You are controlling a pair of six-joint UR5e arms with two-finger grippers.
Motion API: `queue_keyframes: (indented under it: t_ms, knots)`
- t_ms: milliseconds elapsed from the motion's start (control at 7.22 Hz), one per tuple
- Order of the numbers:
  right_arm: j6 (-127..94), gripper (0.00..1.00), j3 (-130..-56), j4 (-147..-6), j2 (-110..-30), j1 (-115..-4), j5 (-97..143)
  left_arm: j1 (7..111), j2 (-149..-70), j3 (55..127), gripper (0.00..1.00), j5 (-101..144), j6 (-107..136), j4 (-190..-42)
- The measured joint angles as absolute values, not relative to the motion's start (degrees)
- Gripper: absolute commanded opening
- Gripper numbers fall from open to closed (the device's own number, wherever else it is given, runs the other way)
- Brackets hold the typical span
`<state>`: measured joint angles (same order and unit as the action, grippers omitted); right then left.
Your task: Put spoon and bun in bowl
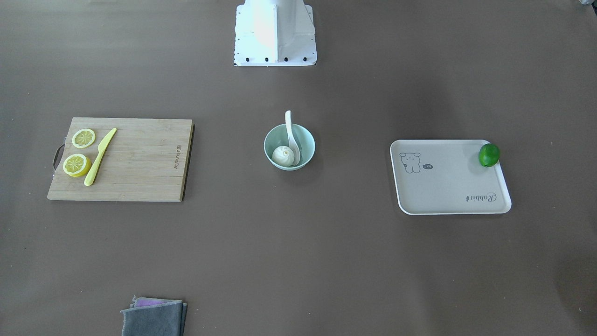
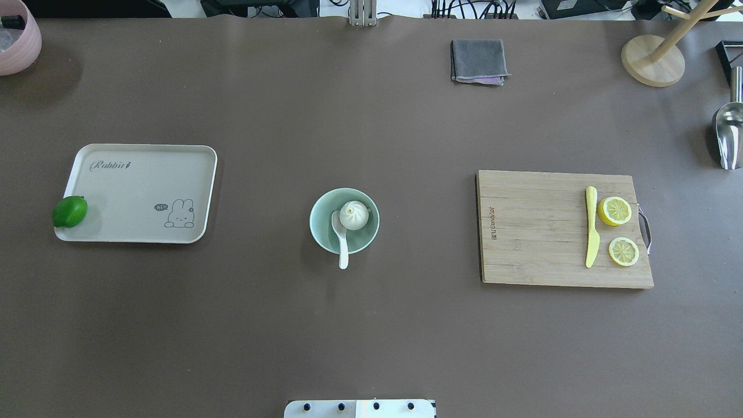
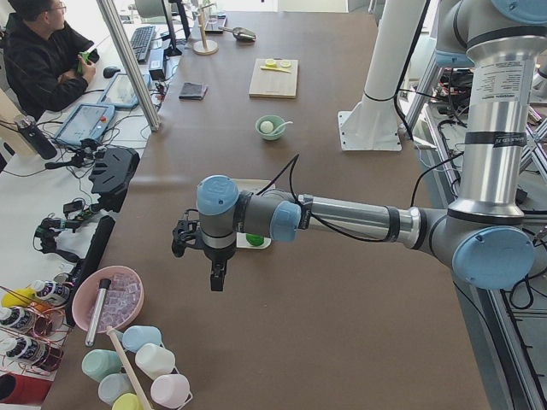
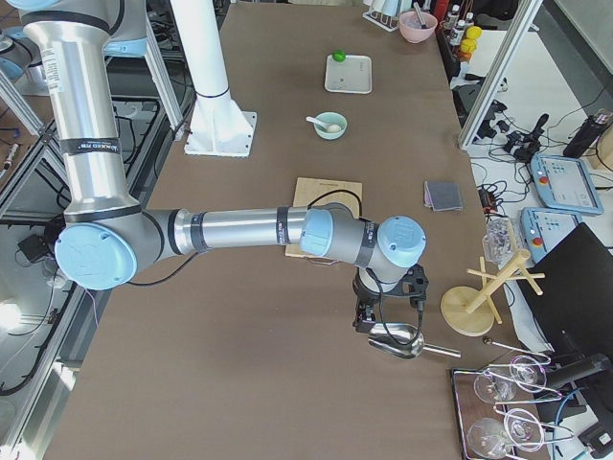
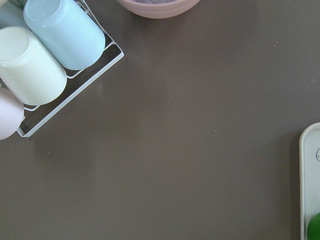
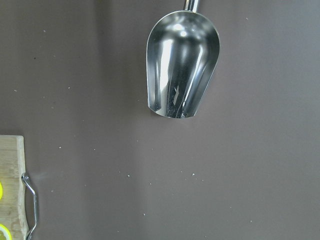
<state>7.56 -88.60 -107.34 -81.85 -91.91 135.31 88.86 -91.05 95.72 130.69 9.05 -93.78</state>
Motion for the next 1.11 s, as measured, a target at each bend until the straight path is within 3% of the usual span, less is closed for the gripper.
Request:
queue_keyframes:
  t_ms: [1108]
  knots:
    - [7.5, 1.0, -88.9, -107.3, -82.2, -90.4, 135.1, 88.9, -91.0, 95.6, 0.98, 130.6, 8.9, -94.1]
